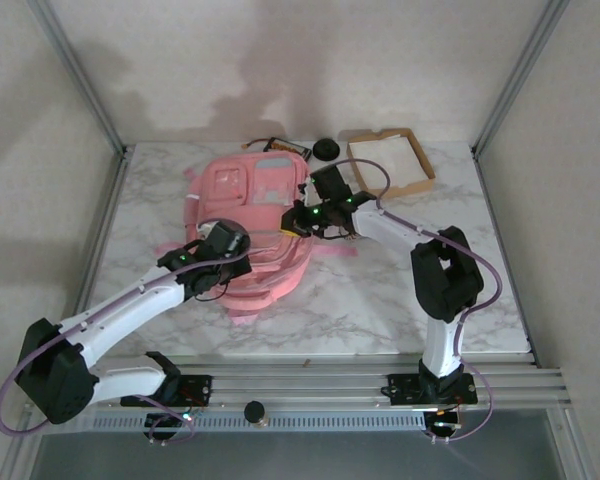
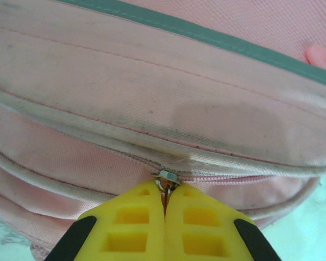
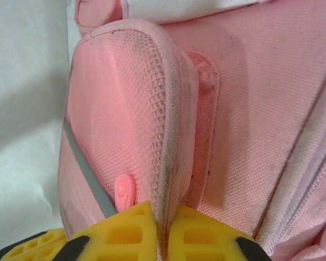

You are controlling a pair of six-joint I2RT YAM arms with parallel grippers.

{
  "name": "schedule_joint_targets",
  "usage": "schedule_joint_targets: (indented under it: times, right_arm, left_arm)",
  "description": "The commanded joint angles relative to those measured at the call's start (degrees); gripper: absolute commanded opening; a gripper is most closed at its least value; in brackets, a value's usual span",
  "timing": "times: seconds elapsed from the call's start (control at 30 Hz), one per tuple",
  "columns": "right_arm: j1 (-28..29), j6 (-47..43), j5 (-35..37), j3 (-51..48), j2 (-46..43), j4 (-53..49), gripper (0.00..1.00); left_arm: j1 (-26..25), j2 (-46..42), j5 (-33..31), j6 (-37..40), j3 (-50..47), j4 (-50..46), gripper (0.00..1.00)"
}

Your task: Pack books, pencil case, and school supplies into a backpack

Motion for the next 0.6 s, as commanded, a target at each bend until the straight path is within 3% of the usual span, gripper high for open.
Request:
schedule_joint_targets:
  times: [0.0, 0.1, 0.23, 0.43, 0.5, 0.57]
  right_arm:
    - [-5.1, -1.6, 8.6, 1.4, 0.3, 2.9, 0.0]
    - [-3.9, -3.7, 13.0, 1.0, -0.2, -0.3, 0.0]
    - [-9.7, -5.7, 15.6, 1.7, -0.1, -1.8, 0.0]
    - [-10.3, -7.5, 17.9, 6.7, 2.6, -3.0, 0.0]
    - [-10.2, -7.9, 16.6, 8.9, 4.4, -2.8, 0.0]
    - [-9.0, -9.0, 17.0, 11.0, 5.8, -4.1, 0.0]
  left_arm:
    - [0.0, -1.6, -0.1, 1.3, -4.3, -12.3, 0.0]
    - [0.7, 0.2, -10.3, -0.2, -4.5, -17.0, 0.0]
    - [2.4, 0.8, -10.7, -2.8, -0.8, -16.3, 0.0]
    - [12.2, -0.7, -9.6, -3.1, -6.5, -10.3, 0.0]
    - [13.4, 0.0, -11.9, -2.6, -7.2, -7.4, 0.0]
    - [13.2, 1.5, -10.3, -2.0, -5.9, -5.5, 0.0]
